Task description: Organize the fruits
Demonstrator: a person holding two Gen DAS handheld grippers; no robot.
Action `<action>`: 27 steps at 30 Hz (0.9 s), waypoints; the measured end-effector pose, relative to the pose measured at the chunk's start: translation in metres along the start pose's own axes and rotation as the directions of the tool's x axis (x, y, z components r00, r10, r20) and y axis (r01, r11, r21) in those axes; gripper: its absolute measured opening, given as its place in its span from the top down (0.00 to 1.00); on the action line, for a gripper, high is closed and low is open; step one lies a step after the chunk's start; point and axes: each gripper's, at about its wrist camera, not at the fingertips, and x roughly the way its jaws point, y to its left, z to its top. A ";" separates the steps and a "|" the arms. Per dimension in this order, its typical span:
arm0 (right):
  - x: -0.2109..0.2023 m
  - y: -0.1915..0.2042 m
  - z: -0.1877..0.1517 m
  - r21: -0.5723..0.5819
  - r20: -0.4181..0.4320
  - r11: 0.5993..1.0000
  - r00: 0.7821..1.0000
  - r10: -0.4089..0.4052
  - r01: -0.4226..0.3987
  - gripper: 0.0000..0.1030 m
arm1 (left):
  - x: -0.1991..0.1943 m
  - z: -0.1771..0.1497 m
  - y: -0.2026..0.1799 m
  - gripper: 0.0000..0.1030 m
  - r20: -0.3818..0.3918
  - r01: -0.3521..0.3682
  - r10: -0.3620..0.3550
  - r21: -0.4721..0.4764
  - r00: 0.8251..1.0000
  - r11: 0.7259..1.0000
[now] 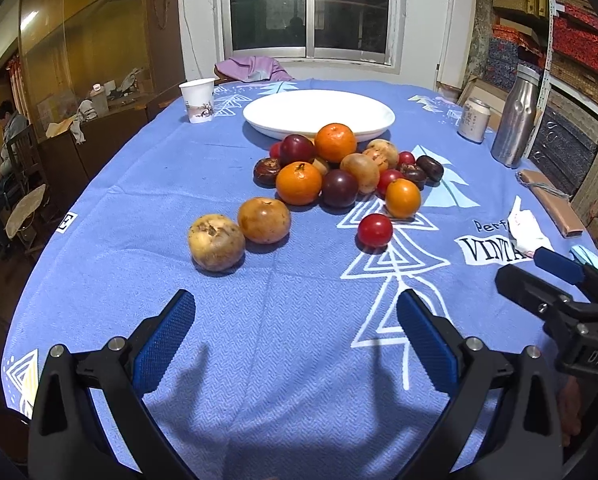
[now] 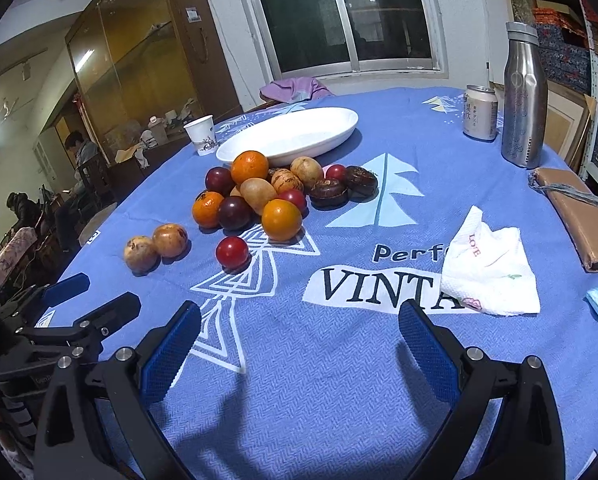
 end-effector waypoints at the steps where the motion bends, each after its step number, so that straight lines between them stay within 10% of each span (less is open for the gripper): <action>1: 0.000 0.000 0.000 0.000 0.000 1.000 1.000 0.001 -0.001 0.03 | -0.001 0.000 -0.001 0.04 0.002 -0.003 0.003 0.002 1.000 1.000; 27: 0.001 0.009 -0.001 -0.006 0.002 0.999 0.999 0.038 -0.038 0.03 | -0.007 -0.003 -0.006 0.04 0.010 -0.036 0.036 0.012 0.999 0.999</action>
